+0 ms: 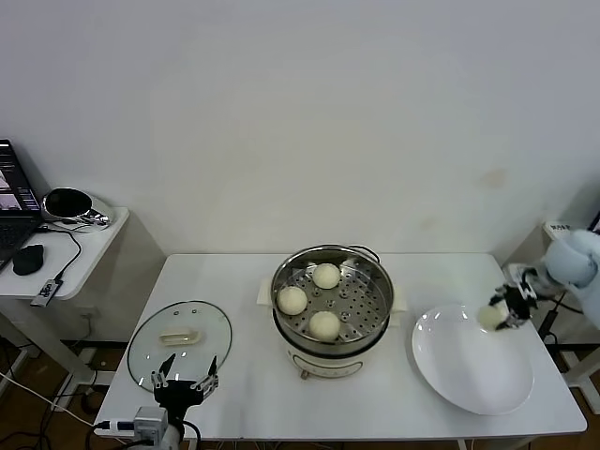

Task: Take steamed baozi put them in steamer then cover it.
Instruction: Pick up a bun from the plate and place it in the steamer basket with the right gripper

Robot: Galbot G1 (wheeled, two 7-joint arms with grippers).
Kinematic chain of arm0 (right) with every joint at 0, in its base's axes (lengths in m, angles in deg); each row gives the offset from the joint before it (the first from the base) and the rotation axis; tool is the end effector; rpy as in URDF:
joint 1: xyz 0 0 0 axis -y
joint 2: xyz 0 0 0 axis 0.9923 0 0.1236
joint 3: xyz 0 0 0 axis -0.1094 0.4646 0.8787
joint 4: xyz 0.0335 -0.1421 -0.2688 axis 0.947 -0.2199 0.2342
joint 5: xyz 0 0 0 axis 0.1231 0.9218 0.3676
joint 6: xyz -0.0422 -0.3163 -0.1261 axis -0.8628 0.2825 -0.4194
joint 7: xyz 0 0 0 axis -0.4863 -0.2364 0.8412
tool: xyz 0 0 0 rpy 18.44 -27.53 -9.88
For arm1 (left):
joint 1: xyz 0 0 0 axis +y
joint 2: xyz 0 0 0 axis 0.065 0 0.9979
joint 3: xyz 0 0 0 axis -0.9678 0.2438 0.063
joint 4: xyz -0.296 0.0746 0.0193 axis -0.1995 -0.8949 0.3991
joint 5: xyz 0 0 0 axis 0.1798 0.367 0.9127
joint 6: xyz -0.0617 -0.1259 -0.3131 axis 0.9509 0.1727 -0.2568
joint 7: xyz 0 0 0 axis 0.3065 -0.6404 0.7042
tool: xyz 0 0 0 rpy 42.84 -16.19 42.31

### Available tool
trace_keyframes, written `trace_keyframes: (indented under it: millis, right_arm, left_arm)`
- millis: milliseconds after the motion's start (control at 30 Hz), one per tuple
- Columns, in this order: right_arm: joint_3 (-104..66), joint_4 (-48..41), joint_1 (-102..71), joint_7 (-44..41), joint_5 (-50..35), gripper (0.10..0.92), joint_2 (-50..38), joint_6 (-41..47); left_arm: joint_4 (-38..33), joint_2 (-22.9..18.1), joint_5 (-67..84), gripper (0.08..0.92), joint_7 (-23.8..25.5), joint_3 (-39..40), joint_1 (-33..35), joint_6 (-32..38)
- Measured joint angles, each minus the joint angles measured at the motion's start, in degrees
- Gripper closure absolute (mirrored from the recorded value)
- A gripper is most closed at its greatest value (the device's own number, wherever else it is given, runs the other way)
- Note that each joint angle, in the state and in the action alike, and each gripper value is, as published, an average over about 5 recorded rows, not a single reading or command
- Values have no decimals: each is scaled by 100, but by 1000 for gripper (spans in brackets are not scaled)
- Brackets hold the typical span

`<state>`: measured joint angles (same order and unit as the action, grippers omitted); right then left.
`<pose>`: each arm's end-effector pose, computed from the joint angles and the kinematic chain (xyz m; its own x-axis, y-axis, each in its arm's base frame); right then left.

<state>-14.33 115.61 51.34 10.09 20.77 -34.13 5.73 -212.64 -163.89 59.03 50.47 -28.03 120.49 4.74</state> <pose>0.4620 -0.2212 -0.0986 -0.2325 -0.0803 0.9693 -0.9726 0.0151 -0.2320 0.1706 0.0305 -0.2516 -0.9195 -0.0318 0.3917 0.0193 0.9919 0.1257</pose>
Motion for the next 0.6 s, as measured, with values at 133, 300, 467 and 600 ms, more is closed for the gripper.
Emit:
trace_keyframes:
  millis: [133,300,467,600]
  right_arm:
    - [864,194,1068,-77,-598,457,158,253]
    - [1833,336,2204,-109,-1309,457,583,590]
    - [2512,389,2874,-89,-1826,457,1151,922]
    - [2887,334,3150,-39,-2060,457,1648,1146]
  left_arm:
    - [-2,46,-5,177,-24,-17,-40,-19]
    - [-37,92,24,177,-43,-53,-44,-54]
    - [-128,117,85,177,-43,-75,0,-73]
    - [-209,116,124,177,-47,-92,23,-96]
